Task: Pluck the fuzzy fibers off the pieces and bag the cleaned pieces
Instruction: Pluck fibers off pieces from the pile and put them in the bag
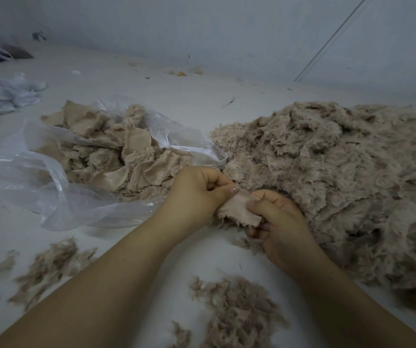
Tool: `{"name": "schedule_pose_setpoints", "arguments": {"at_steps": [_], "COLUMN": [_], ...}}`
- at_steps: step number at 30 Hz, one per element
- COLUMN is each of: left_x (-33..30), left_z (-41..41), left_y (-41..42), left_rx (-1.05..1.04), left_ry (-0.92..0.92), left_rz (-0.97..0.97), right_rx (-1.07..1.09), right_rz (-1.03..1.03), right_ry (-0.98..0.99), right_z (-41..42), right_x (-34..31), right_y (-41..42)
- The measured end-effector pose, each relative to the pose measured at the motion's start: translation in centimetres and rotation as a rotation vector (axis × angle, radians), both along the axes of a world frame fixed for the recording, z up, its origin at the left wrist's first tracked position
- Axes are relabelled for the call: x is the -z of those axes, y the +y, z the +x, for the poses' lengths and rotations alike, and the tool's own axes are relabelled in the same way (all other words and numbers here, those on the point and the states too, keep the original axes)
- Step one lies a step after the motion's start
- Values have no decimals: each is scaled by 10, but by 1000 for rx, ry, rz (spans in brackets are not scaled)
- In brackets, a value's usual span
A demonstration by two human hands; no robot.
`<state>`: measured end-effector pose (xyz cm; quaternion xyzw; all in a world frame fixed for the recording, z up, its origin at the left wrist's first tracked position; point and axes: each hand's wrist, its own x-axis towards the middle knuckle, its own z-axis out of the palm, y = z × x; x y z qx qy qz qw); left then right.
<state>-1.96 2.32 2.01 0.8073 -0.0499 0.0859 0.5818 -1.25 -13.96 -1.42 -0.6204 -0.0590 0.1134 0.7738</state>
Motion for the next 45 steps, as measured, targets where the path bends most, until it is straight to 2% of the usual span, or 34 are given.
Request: {"name": "schedule_pose_setpoints", "arguments": {"at_steps": [5, 8, 13, 14, 16, 18, 20, 21, 23, 25, 26, 28, 30, 32, 34, 35, 37, 39, 41, 45], "left_x": [2, 1, -6, -7, -7, -9, -9, -9, -10, -10, -8, -3, -2, -2, -3, -4, -7, -5, -4, -2], "left_z": [0, 3, 8, 9, 12, 14, 12, 11, 9, 6, 6, 7, 7, 6, 3, 1, -3, -5, -7, -4], "left_y": [-5, -3, 30, 40, 56, 62, 58, 55, 48, 39, 36, 29, 26, 26, 21, 16, 4, -4, -6, -5], "left_rx": [-24, -100, -529, -619, -725, -711, -677, -678, -668, -550, -427, -230, -209, -226, -214, -185, -83, 1, 65, 20], "left_ry": [54, 3, -364, -383, -287, -123, -23, -50, -238, -413, -421, -323, -234, -307, -400, -360, -140, 47, 150, 199], "left_rz": [-165, -190, 260, 357, 632, 883, 1027, 1026, 919, 837, 862, 977, 1081, 982, 676, 473, 104, -18, -54, -155], "right_rx": [-47, -47, -5, -6, -8, -5, 1, 1, -5, -7, -7, -4, 0, 5, -1, -9, -38, -45, -28, 7], "right_rz": [-13, -8, -28, -37, -52, -52, -34, -29, -25, -29, -36, -39, -46, -39, -42, -41, -47, -38, -34, -20], "right_ry": [-45, -61, -51, -54, -50, -36, -22, -19, -19, -21, -22, -27, -31, -35, -49, -58, -75, -85, -75, -68], "right_z": [-2, -2, 0, 0, -1, -1, -1, -1, -1, -2, -2, -1, -2, -1, -1, -1, -2, -3, -3, -3], "right_x": [0, 1, 2, 2, 2, 2, 1, 0, 1, -1, -1, 1, 0, 2, 1, 1, 1, -1, -2, 0], "right_y": [1, 2, 2, 2, 2, 2, 2, 2, 1, 2, 2, 2, 2, 2, 2, 2, 1, 2, 2, 3]}}
